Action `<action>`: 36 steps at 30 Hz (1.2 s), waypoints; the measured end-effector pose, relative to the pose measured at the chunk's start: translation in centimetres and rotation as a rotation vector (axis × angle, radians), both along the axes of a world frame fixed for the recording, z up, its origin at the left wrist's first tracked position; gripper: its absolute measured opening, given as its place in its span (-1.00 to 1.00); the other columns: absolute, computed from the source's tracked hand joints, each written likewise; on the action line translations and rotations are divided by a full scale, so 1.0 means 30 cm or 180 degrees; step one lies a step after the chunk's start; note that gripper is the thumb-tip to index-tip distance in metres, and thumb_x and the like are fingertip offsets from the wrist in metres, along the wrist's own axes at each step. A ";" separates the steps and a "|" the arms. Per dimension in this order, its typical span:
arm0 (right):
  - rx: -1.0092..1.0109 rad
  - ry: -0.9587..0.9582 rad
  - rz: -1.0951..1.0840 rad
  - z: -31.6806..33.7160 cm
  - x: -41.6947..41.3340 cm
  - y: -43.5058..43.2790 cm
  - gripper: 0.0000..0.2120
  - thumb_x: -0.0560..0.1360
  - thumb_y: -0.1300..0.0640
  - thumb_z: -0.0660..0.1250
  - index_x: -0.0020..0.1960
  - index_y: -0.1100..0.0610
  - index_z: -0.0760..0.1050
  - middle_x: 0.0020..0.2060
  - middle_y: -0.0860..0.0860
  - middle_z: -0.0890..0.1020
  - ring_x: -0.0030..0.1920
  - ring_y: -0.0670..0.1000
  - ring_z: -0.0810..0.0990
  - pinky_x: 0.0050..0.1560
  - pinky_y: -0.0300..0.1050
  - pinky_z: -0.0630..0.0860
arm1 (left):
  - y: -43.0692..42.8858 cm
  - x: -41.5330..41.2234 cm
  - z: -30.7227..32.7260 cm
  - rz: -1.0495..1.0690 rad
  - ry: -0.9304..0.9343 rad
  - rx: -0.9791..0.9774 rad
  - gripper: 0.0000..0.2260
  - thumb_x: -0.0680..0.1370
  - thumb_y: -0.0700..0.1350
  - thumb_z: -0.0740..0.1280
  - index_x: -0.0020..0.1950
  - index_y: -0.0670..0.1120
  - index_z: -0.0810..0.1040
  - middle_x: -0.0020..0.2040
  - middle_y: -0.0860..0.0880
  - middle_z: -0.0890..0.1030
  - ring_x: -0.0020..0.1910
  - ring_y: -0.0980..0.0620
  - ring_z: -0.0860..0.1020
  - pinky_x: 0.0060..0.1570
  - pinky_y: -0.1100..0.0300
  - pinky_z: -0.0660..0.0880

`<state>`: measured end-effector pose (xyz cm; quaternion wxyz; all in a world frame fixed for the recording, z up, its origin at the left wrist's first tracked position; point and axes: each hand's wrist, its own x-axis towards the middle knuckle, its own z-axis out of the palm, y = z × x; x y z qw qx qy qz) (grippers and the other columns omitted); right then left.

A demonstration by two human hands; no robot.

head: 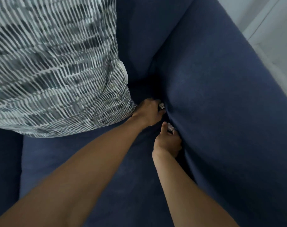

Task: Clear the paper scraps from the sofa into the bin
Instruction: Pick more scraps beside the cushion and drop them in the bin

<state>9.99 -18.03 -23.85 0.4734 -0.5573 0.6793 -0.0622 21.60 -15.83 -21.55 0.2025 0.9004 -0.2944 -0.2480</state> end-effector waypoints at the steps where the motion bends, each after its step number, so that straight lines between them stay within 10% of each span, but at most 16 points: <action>1: -0.0011 0.0052 -0.0041 -0.014 0.011 -0.004 -0.66 0.55 -0.29 0.28 0.09 -0.08 0.64 -0.09 -0.09 0.71 -0.10 -0.01 0.63 0.10 0.09 0.59 | -0.015 0.008 -0.017 -0.0030 -0.0017 -0.0012 -0.72 0.57 0.03 0.35 0.18 -0.11 0.60 0.08 -0.17 0.62 0.02 -0.16 0.60 -0.10 0.12 0.48; 13: 0.0120 0.0013 -0.0410 -0.068 0.051 -0.013 -0.73 0.65 -0.10 0.21 0.17 -0.04 0.64 -0.06 -0.14 0.69 0.03 -0.03 0.65 0.34 0.08 0.44 | -0.037 0.023 -0.078 0.0174 -0.0032 -0.0178 -0.83 0.62 -0.16 0.29 0.04 -0.23 0.62 0.05 -0.24 0.62 0.02 -0.19 0.60 -0.04 0.07 0.53; 21: 0.0077 -0.0855 -0.0630 0.000 -0.085 0.020 -0.75 0.64 0.03 0.30 0.14 0.16 0.66 -0.05 -0.02 0.70 -0.18 -0.23 0.58 -0.22 -0.40 0.41 | 0.072 -0.023 0.007 0.0257 -0.0047 -0.0329 -0.81 0.63 -0.13 0.30 0.10 -0.21 0.63 0.08 -0.22 0.61 0.06 -0.14 0.57 -0.01 0.22 0.37; 36: -0.0813 -0.0853 0.0629 0.431 -0.603 0.129 -0.70 0.61 0.03 0.35 -0.27 0.11 0.59 -0.39 -0.07 0.63 -0.32 -0.05 0.58 -0.26 -0.10 0.47 | 0.346 -0.380 0.490 -0.0039 -0.0557 -0.0883 -0.86 0.60 -0.12 0.36 -0.05 -0.17 0.66 -0.18 -0.01 0.56 -0.16 0.03 0.52 -0.10 0.16 0.47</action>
